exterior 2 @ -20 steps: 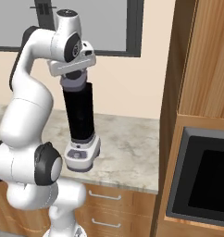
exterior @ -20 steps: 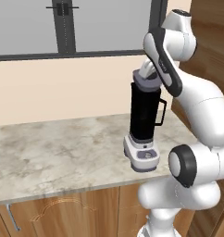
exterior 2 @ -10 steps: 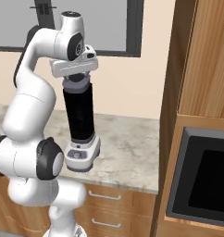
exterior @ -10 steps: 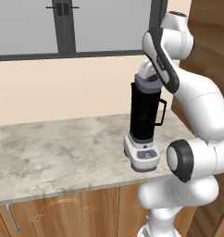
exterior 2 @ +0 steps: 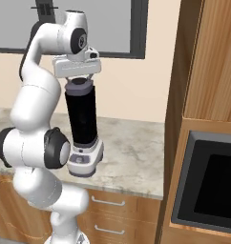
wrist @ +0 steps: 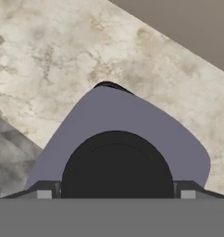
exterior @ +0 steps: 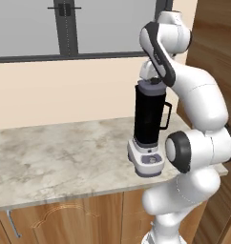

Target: Close the lid blender by securely placing the lid on top.

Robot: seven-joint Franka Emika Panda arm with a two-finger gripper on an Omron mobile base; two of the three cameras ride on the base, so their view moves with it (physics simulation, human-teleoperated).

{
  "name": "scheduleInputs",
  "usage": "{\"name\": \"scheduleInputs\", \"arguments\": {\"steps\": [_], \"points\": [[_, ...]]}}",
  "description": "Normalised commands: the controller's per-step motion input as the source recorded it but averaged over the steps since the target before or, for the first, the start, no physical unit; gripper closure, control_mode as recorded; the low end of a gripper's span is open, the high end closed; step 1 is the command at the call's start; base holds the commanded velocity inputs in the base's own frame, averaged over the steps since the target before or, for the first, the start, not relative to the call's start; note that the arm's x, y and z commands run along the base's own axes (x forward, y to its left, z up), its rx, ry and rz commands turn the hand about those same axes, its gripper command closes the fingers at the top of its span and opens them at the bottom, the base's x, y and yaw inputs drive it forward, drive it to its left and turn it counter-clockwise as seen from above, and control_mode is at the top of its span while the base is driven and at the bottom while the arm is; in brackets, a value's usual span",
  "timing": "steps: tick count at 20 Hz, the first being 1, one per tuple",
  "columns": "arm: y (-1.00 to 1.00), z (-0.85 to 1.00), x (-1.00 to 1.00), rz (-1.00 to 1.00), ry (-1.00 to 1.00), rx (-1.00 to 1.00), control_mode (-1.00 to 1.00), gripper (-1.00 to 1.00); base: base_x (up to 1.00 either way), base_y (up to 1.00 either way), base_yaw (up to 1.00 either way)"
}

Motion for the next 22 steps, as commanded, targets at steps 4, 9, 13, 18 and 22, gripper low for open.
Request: {"name": "scheduleInputs", "arguments": {"steps": [4, 9, 13, 18, 22], "points": [[0.04, -0.47, 0.0, 0.0, -0.12, -0.02, -1.0, 1.0, 0.0, 0.0, 0.0], [0.0, -0.34, -0.06, 0.0, -0.24, 0.03, -1.0, 1.0, 0.0, 0.0, 0.0], [0.0, -0.26, 0.0, 0.0, -0.12, 0.12, -1.0, 1.0, 0.0, 0.0, 0.0], [-0.11, -0.03, -0.01, 0.0, -0.02, 0.12, -1.0, 1.0, 0.0, 0.0, 0.0], [-0.02, -0.21, 0.0, 0.0, -0.02, 0.11, -1.0, 1.0, 0.0, 0.0, 0.0]]}}
